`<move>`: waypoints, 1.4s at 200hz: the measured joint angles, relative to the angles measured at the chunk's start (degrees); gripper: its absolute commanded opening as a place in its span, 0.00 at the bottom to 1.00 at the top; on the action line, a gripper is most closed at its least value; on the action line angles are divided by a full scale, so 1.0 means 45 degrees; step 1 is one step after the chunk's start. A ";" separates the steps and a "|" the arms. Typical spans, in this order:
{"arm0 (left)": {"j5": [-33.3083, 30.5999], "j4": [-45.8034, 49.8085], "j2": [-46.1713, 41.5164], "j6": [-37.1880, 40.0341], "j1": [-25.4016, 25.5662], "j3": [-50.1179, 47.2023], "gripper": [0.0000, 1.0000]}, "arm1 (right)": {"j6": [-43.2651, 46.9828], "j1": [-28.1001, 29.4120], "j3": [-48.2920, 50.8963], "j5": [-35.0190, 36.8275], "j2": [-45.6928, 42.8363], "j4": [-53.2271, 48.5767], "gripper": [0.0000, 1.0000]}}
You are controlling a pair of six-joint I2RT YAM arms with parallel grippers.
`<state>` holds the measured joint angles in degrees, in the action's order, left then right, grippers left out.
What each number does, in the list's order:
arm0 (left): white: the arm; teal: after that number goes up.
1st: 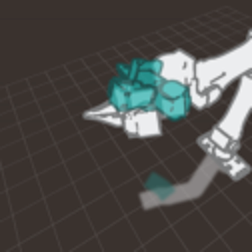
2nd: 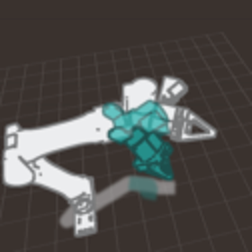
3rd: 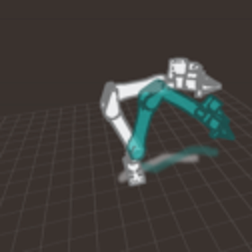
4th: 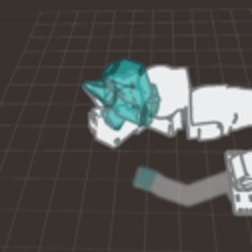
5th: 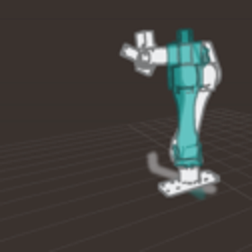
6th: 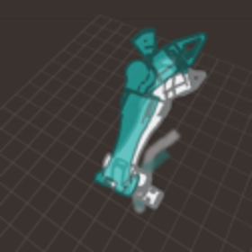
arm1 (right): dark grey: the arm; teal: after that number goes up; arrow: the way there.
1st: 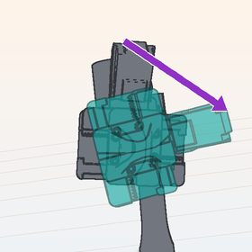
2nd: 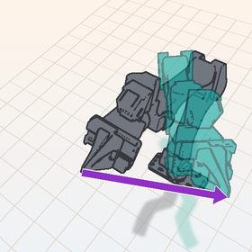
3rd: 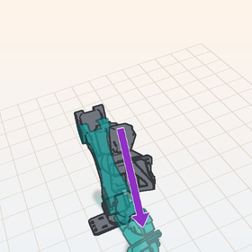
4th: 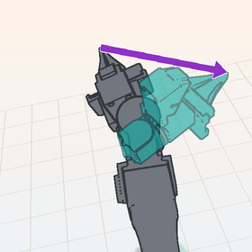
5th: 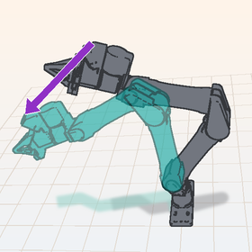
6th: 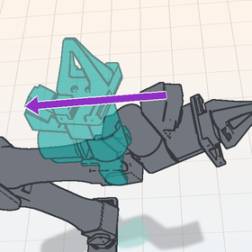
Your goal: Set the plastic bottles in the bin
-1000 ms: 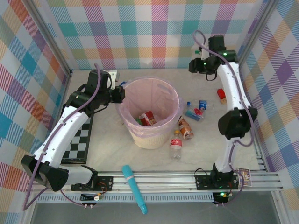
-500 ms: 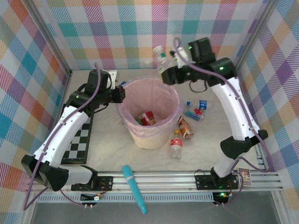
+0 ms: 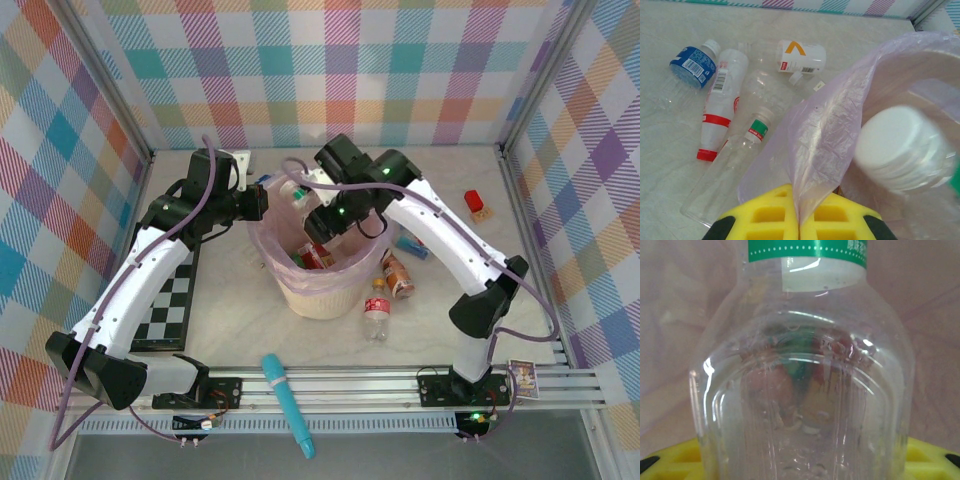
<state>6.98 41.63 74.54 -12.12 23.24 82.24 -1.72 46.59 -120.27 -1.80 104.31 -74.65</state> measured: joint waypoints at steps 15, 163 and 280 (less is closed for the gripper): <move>0.0000 0.0000 0.0005 0.0000 0.0000 0.0000 0.00 | -0.0126 0.0034 0.0617 -0.0019 0.0000 0.0068 0.48; 0.0204 -0.0389 0.0257 0.0024 0.0010 0.0044 0.00 | -0.2079 0.0068 0.4507 -0.0151 0.1370 0.2885 0.70; 0.0194 -0.0379 0.0306 0.0102 0.0010 0.0092 0.00 | -0.2336 0.0083 0.3264 0.0214 0.0228 0.2841 0.99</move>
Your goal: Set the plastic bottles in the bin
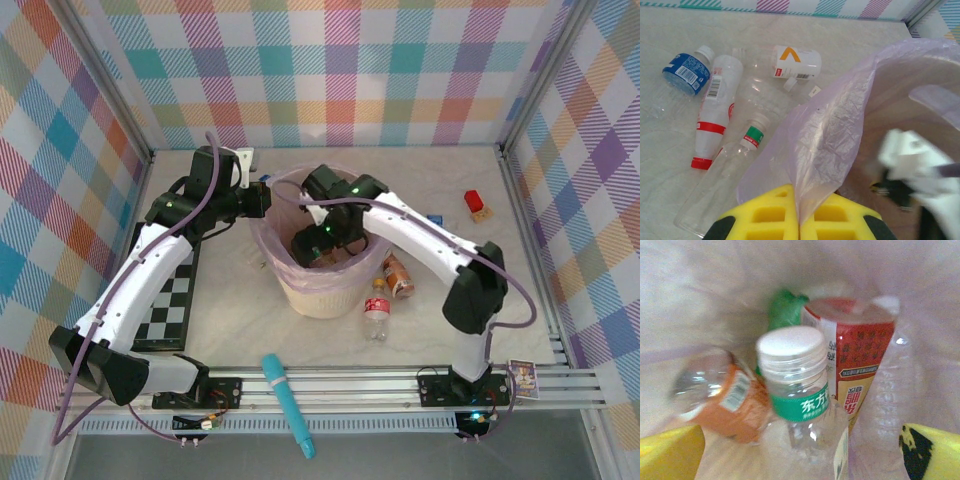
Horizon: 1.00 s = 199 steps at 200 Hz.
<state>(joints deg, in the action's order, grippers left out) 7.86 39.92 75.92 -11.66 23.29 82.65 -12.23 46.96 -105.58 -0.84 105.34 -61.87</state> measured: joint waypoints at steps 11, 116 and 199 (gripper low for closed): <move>0.0000 0.0000 0.0000 -0.0005 0.0000 0.0000 0.00 | -0.0010 0.0000 -0.0461 0.0126 -0.0597 -0.0010 0.99; 0.0000 0.0102 0.0078 -0.0005 0.0000 0.0121 0.00 | -0.2356 -0.4779 0.0573 0.1156 -0.6154 0.0874 0.99; 0.0000 0.0185 0.0194 -0.0005 0.0000 0.0262 0.00 | -0.7776 -1.0885 0.5595 0.0432 -0.5882 0.2239 0.99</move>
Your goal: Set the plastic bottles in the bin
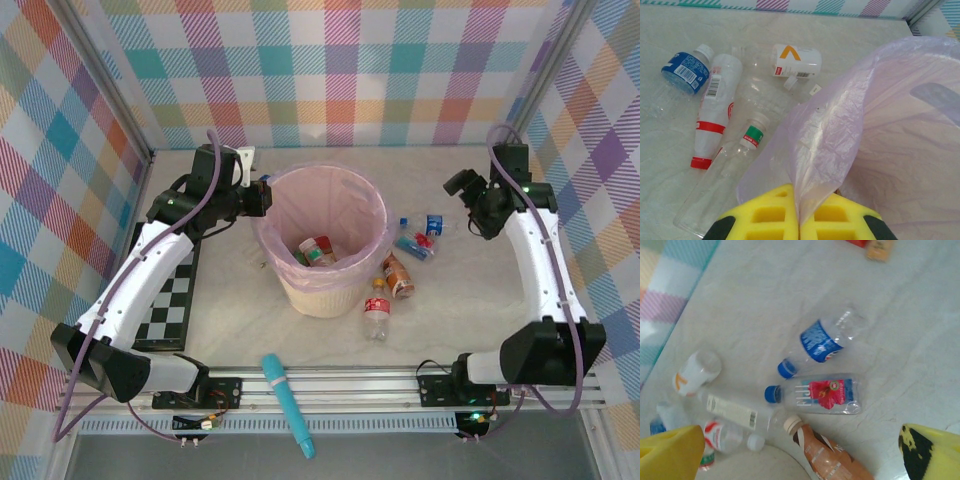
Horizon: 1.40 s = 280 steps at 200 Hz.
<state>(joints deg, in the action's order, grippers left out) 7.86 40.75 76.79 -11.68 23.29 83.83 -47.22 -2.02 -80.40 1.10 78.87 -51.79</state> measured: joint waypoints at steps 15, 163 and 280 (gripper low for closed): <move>0.0000 0.0000 0.0000 0.0000 0.0000 0.0005 0.00 | -0.1059 -0.0073 0.0447 0.0092 0.0345 0.0442 0.99; -0.0010 0.0000 0.0000 -0.0005 0.0000 0.0005 0.00 | -0.4036 -0.0287 0.0738 -0.0491 0.7271 0.4600 0.98; -0.0010 0.0000 -0.0005 -0.0005 0.0000 0.0005 0.00 | -0.4745 -0.0544 0.0724 -0.0588 0.7218 0.5367 0.67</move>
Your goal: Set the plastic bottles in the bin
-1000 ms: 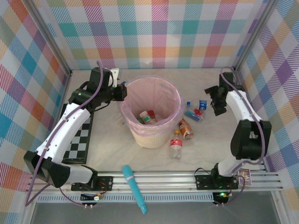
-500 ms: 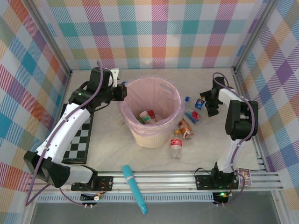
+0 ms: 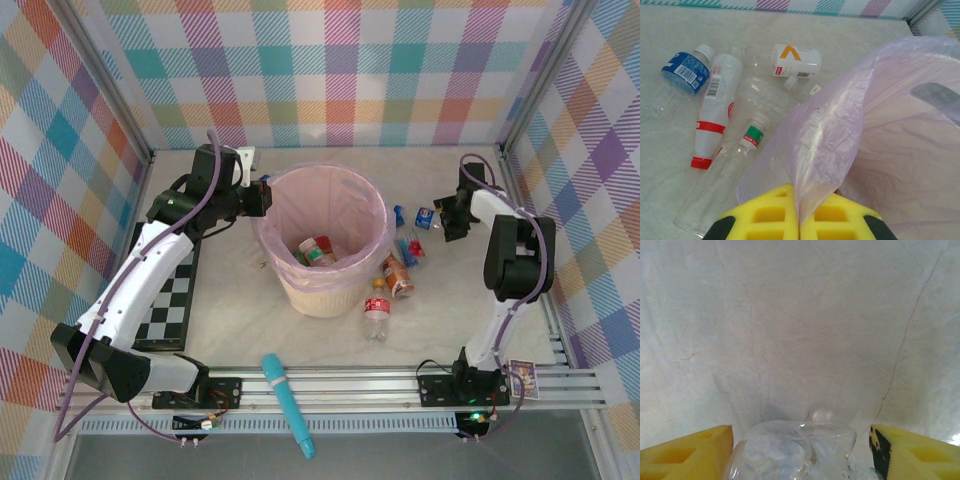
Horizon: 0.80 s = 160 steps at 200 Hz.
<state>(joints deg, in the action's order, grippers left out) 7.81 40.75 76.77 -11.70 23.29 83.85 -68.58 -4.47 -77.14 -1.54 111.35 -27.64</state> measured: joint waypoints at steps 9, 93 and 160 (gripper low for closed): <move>0.0000 0.0000 0.0000 0.0000 0.0000 0.0000 0.00 | 0.0010 -0.0068 0.0053 -0.0005 -0.0228 0.0019 0.66; 0.0000 0.0000 0.0000 0.0000 0.0000 0.0000 0.00 | 0.0991 -0.0617 0.0306 -0.0408 -0.3473 -0.0403 0.63; 0.0000 0.0000 0.0000 0.0000 0.0000 0.0000 0.00 | 0.3031 -0.0583 -0.2123 -0.1472 -0.6314 -0.2297 0.60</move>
<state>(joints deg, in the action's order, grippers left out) 7.81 40.75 76.77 -11.70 23.29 83.85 -54.94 -7.09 -86.70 -8.16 82.94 -37.98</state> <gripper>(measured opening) 0.063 0.636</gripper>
